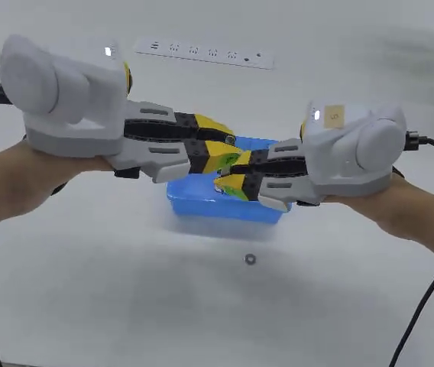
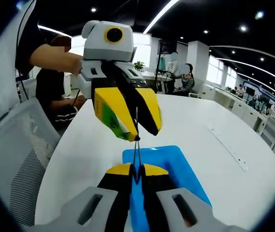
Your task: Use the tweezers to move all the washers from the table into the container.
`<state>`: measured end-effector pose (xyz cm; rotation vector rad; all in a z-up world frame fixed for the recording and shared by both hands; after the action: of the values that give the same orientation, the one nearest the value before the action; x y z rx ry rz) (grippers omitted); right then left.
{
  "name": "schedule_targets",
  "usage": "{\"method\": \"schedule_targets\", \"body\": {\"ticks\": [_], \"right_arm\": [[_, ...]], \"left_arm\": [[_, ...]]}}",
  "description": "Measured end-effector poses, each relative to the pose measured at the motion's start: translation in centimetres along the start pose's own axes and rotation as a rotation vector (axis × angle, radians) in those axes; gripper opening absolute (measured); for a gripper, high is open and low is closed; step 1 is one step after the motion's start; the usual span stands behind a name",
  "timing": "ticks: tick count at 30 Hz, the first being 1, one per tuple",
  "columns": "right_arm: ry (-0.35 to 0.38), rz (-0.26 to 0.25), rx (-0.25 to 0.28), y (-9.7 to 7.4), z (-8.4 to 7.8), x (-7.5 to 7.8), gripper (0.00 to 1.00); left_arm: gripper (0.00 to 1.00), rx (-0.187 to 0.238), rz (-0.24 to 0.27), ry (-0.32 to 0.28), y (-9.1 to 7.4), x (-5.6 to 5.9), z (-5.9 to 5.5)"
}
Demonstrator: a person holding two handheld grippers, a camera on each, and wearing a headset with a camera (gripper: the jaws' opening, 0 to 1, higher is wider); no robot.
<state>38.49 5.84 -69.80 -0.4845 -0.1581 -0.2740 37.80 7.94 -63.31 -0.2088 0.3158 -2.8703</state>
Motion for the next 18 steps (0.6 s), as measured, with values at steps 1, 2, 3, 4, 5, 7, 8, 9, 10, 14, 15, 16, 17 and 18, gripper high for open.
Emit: {"method": "schedule_targets", "body": {"ticks": [1, 2, 3, 4, 5, 7, 8, 9, 10, 14, 15, 16, 17, 18], "right_arm": [[0.003, 0.000, 0.000, -0.03, 0.01, -0.01, 0.08], [0.004, -0.001, 0.001, -0.05, 0.03, 0.01, 0.08], [0.004, -0.002, 0.003, -0.09, 0.08, 0.04, 0.08], [0.001, -0.003, 0.003, -0.11, 0.10, 0.06, 0.08], [0.000, -0.003, 0.003, -0.13, 0.11, 0.04, 0.08], [-0.003, -0.003, 0.004, -0.16, 0.16, 0.00, 0.08], [-0.005, -0.003, 0.004, -0.16, 0.17, -0.01, 0.08], [-0.008, -0.005, 0.003, -0.16, 0.17, -0.01, 0.09], [-0.010, -0.008, 0.003, -0.16, 0.18, 0.01, 0.09], [-0.003, -0.016, 0.004, -0.14, 0.28, 0.10, 0.10], [0.003, -0.013, 0.005, -0.14, 0.31, 0.05, 0.11], [0.011, -0.007, 0.009, -0.15, 0.37, -0.06, 0.11], [0.020, -0.007, 0.011, -0.17, 0.39, -0.07, 0.12], [0.027, -0.008, 0.011, -0.18, 0.38, -0.07, 0.12]], "left_arm": [[0.11, 0.002, -0.006, 0.001, 0.01, 0.02, 0.09], [0.09, 0.000, -0.020, 0.005, 0.04, 0.18, 0.16], [0.09, -0.004, -0.041, 0.020, 0.14, 0.38, 0.19], [0.08, -0.011, -0.031, 0.034, 0.05, 0.22, 0.18], [0.08, -0.015, -0.032, 0.043, 0.00, 0.19, 0.17], [0.07, -0.019, -0.034, 0.057, -0.08, 0.16, 0.14], [0.07, -0.027, -0.034, 0.078, -0.02, 0.28, 0.22], [0.06, -0.039, -0.038, 0.099, 0.02, 0.45, 0.22], [0.06, -0.047, -0.035, 0.111, -0.03, 0.48, 0.21], [0.04, -0.053, -0.028, 0.132, 0.14, 0.72, 0.43], [0.04, -0.055, -0.026, 0.140, 0.17, 0.74, 0.46], [0.04, -0.055, -0.022, 0.145, 0.14, 0.71, 0.48], [0.04, -0.055, -0.023, 0.145, 0.16, 0.73, 0.49], [0.04, -0.058, -0.021, 0.150, 0.17, 0.74, 0.49]]}}
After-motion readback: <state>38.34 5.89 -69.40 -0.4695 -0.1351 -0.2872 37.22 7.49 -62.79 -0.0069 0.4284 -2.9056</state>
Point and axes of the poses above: the centre of the closed fingertips' face, and the gripper's own axes: y roughly forward along the fingers, x roughly to its right, z roughly out of its top, the point moved 3 cm from there along -y, roughly backward along the fingers, and after that the axes turned 15 degrees about -z, right-handed, at the moved point
